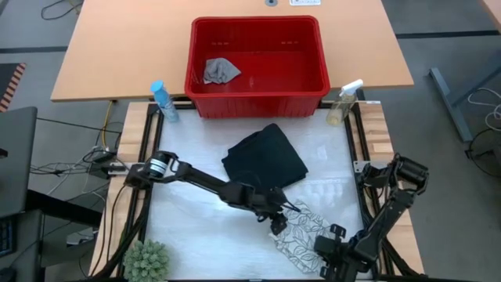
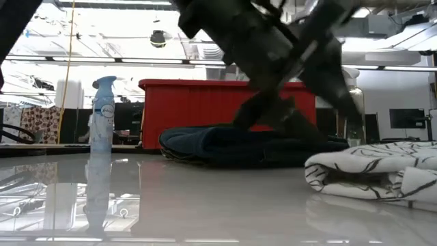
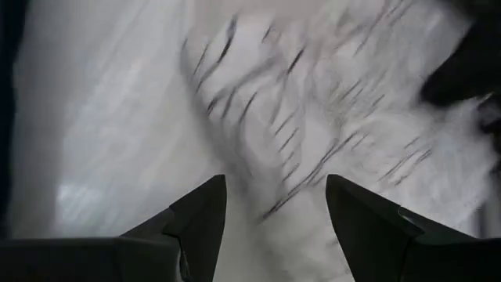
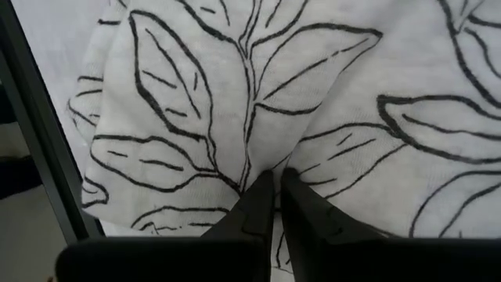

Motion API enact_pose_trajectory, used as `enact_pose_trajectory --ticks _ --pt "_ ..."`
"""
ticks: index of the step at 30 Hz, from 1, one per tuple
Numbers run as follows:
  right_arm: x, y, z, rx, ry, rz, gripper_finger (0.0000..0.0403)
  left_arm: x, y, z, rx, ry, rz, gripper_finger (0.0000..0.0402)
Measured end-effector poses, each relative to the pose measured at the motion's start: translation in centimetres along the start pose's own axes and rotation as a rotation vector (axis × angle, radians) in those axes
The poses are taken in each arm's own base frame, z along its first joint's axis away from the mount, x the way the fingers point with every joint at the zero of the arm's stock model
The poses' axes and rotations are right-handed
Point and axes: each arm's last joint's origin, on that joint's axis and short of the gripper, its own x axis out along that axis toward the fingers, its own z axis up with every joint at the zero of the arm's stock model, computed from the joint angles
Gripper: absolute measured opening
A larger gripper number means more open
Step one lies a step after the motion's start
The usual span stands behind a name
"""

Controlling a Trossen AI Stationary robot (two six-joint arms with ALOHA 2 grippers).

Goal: Fold laundry
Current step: Stack the white-patterned shirt on top of the dark blue pants

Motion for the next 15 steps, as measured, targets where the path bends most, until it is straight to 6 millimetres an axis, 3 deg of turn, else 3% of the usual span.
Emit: enact_pose_trajectory --ticks 6,15 --pt "0.0 0.0 -0.2 0.016 -0.028 0.001 0.0054 1.6 -0.9 0.5 0.002 0.078 -0.071 0.0216" --pt "0.0 0.1 -0.2 0.019 -0.04 0.004 0.0054 2.0 0.3 0.2 -0.028 0.119 0.003 0.0264"
